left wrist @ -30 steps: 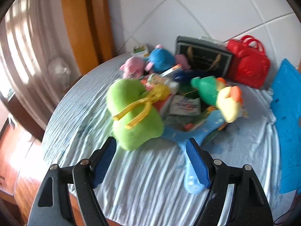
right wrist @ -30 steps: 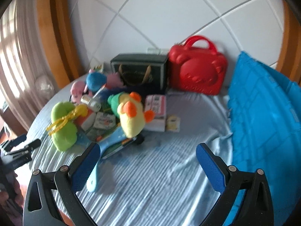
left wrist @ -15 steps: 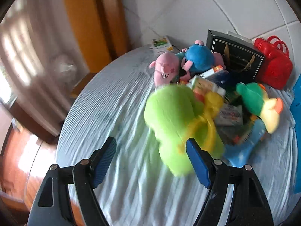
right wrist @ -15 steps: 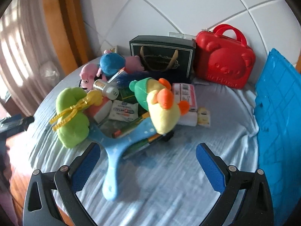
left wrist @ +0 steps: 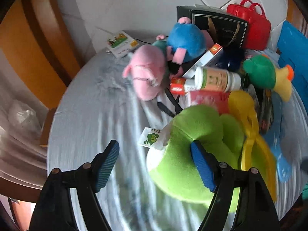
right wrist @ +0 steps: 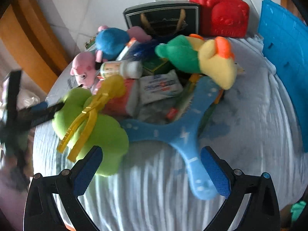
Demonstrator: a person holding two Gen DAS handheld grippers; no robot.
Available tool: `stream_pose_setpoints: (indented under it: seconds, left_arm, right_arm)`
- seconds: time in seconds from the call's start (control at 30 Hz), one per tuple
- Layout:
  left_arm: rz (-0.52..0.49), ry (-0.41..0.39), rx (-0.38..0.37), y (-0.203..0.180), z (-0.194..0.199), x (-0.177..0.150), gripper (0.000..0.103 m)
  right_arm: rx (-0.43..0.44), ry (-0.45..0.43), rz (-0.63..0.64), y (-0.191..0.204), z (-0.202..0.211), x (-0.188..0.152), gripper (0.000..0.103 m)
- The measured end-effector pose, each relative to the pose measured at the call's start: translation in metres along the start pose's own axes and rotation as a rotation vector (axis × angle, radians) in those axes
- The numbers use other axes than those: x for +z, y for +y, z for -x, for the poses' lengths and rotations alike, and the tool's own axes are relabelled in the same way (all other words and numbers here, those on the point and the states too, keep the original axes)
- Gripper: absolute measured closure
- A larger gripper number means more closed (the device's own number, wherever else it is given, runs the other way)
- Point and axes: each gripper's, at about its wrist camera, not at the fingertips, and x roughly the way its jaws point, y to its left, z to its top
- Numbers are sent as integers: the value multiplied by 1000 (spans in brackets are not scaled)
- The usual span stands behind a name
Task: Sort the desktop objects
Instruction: 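Grasp the green frog plush with the left tool while the right tool grasps it too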
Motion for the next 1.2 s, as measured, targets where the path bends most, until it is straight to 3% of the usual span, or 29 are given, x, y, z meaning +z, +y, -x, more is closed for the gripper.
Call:
stream_pose_setpoints:
  seconds: [0.17, 0.23, 0.33, 0.43, 0.53, 0.67, 0.9, 1.2]
  left_arm:
    - [17, 24, -6, 27, 11, -32, 26]
    - [-13, 44, 25, 37, 13, -48, 27]
    - [15, 105, 1, 62, 20, -67, 27]
    - [54, 49, -58, 82, 46, -74, 27]
    - [-14, 6, -79, 76, 57, -74, 27]
    - [-96, 116, -96, 62, 31, -95, 27]
    - [-100, 144, -130, 71, 26, -122, 27]
    - [-85, 154, -154, 70, 29, -152, 27]
  right_arm:
    - [75, 15, -55, 38, -18, 6, 0]
    - [70, 22, -51, 56, -22, 4, 0]
    - [53, 35, -37, 70, -23, -5, 0]
    - [36, 69, -46, 72, -28, -16, 0]
    - [70, 102, -49, 78, -33, -33, 0]
    - [127, 147, -35, 94, -37, -59, 0]
    - [142, 208, -56, 112, -45, -95, 0]
    - [169, 191, -21, 124, -27, -123, 0]
